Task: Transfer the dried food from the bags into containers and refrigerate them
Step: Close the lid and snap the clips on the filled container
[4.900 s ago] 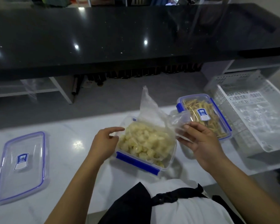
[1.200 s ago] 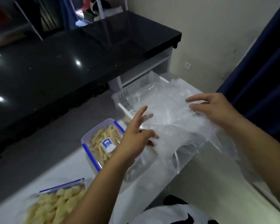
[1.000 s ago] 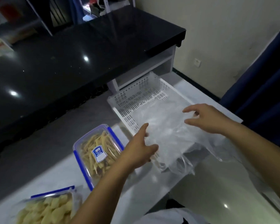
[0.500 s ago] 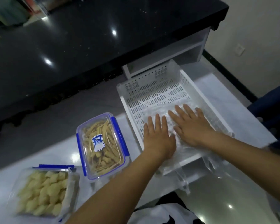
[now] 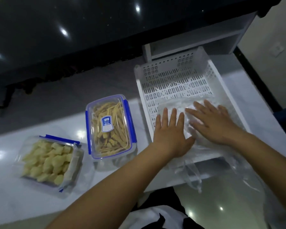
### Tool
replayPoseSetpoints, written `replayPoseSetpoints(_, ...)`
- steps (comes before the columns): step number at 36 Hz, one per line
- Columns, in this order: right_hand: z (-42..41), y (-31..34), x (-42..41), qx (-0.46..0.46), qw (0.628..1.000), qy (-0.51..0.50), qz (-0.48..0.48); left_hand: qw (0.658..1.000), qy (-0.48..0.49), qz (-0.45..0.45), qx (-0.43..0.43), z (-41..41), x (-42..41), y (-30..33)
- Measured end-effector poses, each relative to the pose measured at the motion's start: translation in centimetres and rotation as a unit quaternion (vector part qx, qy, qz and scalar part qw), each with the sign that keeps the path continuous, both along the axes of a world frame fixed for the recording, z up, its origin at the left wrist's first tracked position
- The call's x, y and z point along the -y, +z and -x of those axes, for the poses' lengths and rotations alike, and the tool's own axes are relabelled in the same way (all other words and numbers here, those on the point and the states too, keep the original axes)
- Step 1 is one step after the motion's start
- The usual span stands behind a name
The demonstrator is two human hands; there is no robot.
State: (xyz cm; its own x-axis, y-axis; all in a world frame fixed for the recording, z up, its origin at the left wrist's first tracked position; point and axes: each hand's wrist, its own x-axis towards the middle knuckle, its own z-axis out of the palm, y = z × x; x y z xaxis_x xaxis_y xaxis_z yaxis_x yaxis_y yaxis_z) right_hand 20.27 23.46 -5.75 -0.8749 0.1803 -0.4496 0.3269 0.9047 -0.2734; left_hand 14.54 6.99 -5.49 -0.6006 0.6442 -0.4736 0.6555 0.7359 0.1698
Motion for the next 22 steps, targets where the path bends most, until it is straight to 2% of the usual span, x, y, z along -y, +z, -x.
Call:
replayPoseSetpoints(5,0.2,6.1,2.5,-0.117,0.987,-0.065,0.086,0.980,0.072,-0.182,-0.038,1.1,6.6,4.8)
replayPoseSetpoints(9,1.0,9.9,8.6,-0.190,0.964,-0.052,0.178,0.963,0.179,-0.191,-0.066,1.8,15.5,6.4)
replayPoseSetpoints(13,2.1,10.3,16.9,-0.200,0.953,0.032,0.225,0.930,0.297,-0.185,-0.108,1.5,24.8,5.7)
replayPoseSetpoints(18,3.9,6.5,28.1,-0.125,0.959,0.196,0.163,0.865,0.449,-0.186,-0.122,-0.2,34.5,3.2)
replayPoseSetpoints(22,6.5,3.2,35.7,-0.115,0.959,0.245,0.082,0.838,0.497,-0.215,-0.070,-0.3,41.0,1.1)
